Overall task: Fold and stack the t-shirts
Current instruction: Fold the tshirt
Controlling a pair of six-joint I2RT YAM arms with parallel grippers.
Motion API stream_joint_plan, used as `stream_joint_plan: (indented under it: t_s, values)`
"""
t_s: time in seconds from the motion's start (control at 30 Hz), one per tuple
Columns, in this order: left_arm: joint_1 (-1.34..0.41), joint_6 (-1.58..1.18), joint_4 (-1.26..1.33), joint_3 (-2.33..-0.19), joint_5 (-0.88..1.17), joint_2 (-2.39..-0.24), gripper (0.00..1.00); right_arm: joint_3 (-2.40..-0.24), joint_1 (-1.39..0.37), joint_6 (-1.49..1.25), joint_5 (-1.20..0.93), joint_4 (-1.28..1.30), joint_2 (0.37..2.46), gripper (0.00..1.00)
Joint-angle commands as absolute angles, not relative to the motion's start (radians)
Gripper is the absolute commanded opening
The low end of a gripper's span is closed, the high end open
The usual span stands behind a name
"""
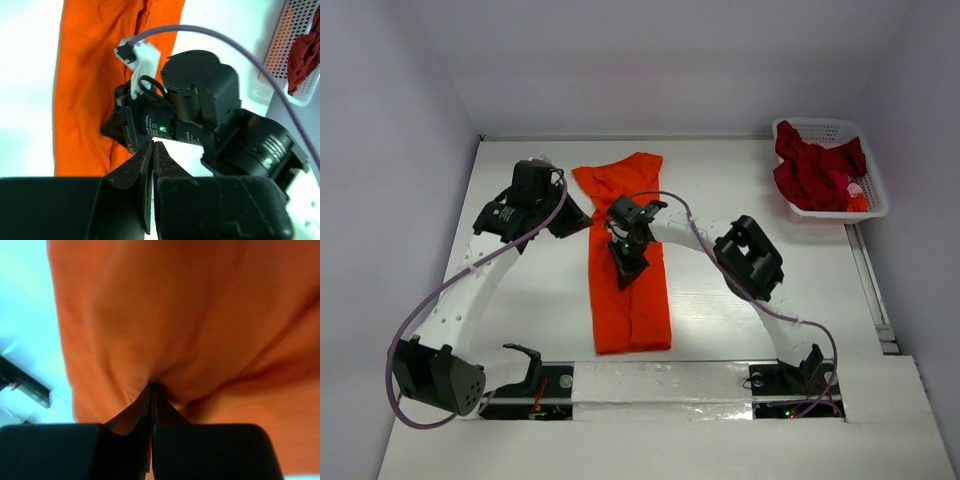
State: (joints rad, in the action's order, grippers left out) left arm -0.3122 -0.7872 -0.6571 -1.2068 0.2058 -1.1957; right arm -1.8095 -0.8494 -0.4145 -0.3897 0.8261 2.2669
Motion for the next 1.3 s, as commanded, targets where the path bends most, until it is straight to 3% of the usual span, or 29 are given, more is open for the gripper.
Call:
stream_joint_plan:
  t_s: [0.0, 0.43, 0.67, 1.27]
  values:
    - [-0.311, -0.778, -0.673, -1.276, 0.202, -1.164, 0.0, -1.763, -0.861, -0.429, -0.419, 0.767, 2.278, 0.0]
    - [-0.311, -0.746, -0.727, -1.353, 0.181, -1.195, 0.0, -1.517, -0.861, -0.537, -0.433, 0.591, 2.172, 0.0]
    - [-0.311, -0.744, -0.709, -1.229, 0.152, -1.19, 0.0, -1.462, -0.861, -0.597, -0.426, 0.54, 2.146, 0.0]
    - [-0.311, -0.738, -0.727, -1.233, 0.158, -1.169, 0.0, -1.419, -0.756, -0.617, -0.439, 0.499, 2.148, 0.0]
